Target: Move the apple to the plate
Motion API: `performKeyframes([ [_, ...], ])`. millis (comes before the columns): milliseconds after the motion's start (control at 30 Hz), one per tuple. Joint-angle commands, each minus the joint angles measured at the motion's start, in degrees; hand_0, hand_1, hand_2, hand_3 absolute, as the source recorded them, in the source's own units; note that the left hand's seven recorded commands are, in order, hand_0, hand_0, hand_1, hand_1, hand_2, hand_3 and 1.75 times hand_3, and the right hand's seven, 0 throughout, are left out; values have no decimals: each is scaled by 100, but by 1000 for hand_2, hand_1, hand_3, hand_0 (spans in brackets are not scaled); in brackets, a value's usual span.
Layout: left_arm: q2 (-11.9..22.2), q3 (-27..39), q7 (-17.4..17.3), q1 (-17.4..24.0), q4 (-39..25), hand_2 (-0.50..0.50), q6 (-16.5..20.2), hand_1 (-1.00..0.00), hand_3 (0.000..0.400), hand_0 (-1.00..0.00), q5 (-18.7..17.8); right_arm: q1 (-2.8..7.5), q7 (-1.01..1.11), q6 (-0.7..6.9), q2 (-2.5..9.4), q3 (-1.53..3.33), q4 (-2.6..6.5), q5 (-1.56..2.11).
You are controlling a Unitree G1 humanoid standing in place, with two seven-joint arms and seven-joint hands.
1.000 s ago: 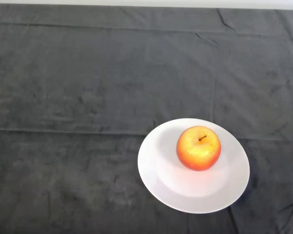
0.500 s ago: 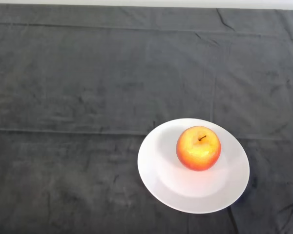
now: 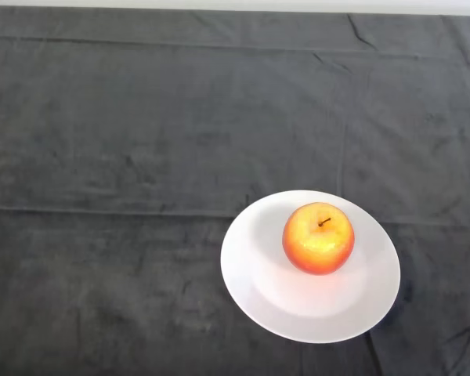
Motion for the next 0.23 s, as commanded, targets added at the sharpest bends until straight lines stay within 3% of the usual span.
performKeyframes([
  [33, 292, 195, 74, 136, -147, 0, 63, 0, 0, 0, 87, 91, 6, -15, -39, -45, 118, 35],
  [233, 286, 217, 76, 145, -167, 0, 77, 0, 0, 0, 117, 92, 7, -14, -40, -45, 116, 35],
])
